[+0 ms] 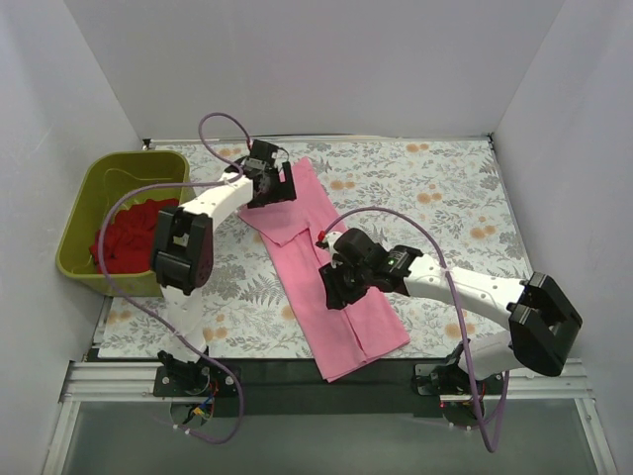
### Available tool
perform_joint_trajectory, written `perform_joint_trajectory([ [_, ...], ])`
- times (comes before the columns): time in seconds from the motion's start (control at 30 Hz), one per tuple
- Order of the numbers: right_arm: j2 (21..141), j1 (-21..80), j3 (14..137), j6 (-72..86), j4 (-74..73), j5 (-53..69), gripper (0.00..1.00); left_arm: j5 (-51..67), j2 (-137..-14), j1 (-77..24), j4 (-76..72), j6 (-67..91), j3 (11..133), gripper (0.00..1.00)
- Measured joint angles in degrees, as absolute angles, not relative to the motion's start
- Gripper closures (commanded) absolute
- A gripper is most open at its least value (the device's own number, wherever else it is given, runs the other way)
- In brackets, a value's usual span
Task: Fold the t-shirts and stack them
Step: Fold the tshirt
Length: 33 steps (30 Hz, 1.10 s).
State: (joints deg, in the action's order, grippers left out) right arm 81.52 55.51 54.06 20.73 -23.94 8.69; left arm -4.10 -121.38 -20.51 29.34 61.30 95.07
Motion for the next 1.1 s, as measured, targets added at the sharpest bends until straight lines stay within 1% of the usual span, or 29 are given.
perform_joint_trajectory([
  [0.1,79.7,54.9,52.8,20.1,-24.6,6.0,0.62,-6.3,-112.0,-20.5,28.9,64.8,87.1,0.27],
  [0.17,79.6,54.5,52.2,19.5,-25.3,4.9,0.62,-7.9,-106.2,-20.1,27.8,67.2,82.0,0.33],
  [0.27,79.6,54.0,51.3,19.0,-26.0,3.8,0.62,-8.3,-101.4,-18.0,26.1,70.1,76.5,0.37],
  [0.33,79.6,53.8,50.8,18.7,-26.1,3.4,0.63,-8.5,-102.1,-15.2,24.6,71.1,75.0,0.38],
  [0.37,79.6,53.8,50.7,18.6,-26.2,3.2,0.63,-8.6,-103.0,-14.1,24.0,71.2,74.8,0.40],
  [0.5,79.3,53.8,50.4,17.9,-26.3,2.8,0.63,-8.5,-109.0,-9.8,21.9,71.2,74.8,0.45],
  [0.6,78.7,53.8,49.3,17.8,-26.4,2.4,0.63,-8.3,-113.3,-9.2,21.3,70.0,75.5,0.49],
  [0.8,78.0,53.7,47.8,17.6,-26.5,1.7,0.63,-7.3,-115.8,-9.3,19.3,68.1,78.7,0.53],
  [0.9,77.7,53.7,47.6,17.6,-26.6,1.6,0.63,-7.1,-116.2,-9.3,18.8,67.3,78.8,0.53],
  [1.1,77.3,53.7,47.5,17.6,-26.6,1.6,0.63,-7.4,-116.1,-9.4,18.3,66.6,78.5,0.49],
])
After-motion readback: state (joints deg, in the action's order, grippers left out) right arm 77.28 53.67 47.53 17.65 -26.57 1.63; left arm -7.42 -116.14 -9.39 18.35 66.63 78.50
